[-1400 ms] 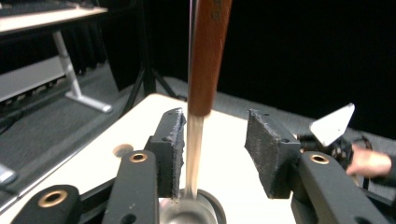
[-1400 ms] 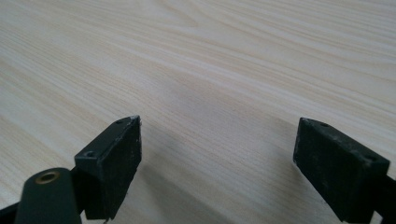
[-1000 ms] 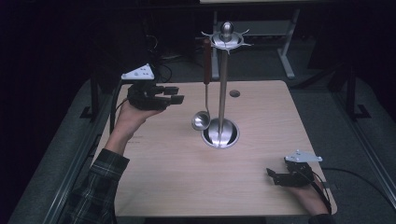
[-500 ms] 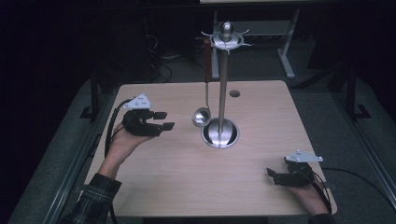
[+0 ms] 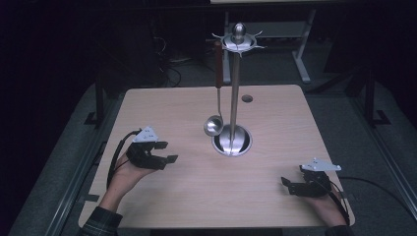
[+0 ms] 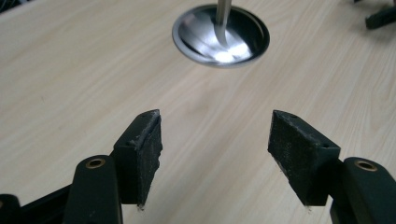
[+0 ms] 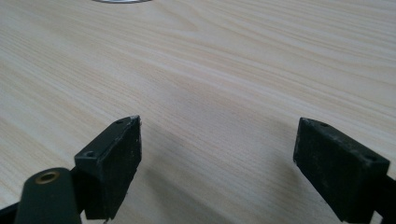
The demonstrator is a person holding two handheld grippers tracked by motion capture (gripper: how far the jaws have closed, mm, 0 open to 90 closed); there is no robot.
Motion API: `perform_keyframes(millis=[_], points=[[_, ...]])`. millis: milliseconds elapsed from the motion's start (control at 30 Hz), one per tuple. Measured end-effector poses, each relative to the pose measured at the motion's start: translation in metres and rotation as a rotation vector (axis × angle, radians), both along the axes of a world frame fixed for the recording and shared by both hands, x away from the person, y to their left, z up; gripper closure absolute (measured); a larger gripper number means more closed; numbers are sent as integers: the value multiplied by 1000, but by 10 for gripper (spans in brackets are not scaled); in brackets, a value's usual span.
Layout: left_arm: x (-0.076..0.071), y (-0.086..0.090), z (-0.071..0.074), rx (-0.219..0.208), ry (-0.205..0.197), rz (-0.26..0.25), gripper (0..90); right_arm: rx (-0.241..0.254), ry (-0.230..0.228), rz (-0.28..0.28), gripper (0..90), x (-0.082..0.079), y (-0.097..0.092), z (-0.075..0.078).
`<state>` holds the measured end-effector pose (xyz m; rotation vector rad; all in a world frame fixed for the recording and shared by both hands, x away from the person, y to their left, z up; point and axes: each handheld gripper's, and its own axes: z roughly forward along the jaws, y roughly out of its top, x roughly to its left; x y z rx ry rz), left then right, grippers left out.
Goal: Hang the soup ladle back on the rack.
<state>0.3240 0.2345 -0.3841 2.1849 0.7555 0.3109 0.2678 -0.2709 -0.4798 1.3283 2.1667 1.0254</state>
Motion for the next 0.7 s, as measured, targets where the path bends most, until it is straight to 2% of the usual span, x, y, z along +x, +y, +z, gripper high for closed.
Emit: perform_keyframes(millis=[133, 300, 467, 700], points=[[-9, 4, -15, 21, 17, 17, 314, 2, -2, -1, 151, 0, -1, 0], [-17, 10, -29, 24, 29, 35, 301, 1, -5, -2, 152, -1, -1, 1], [-24, 20, -45, 43, 37, 74, 287, 0, -6, -2, 151, -1, -1, 1], [-30, 23, -54, 58, 41, 75, 280, 3, -10, -2, 151, -2, -1, 2]])
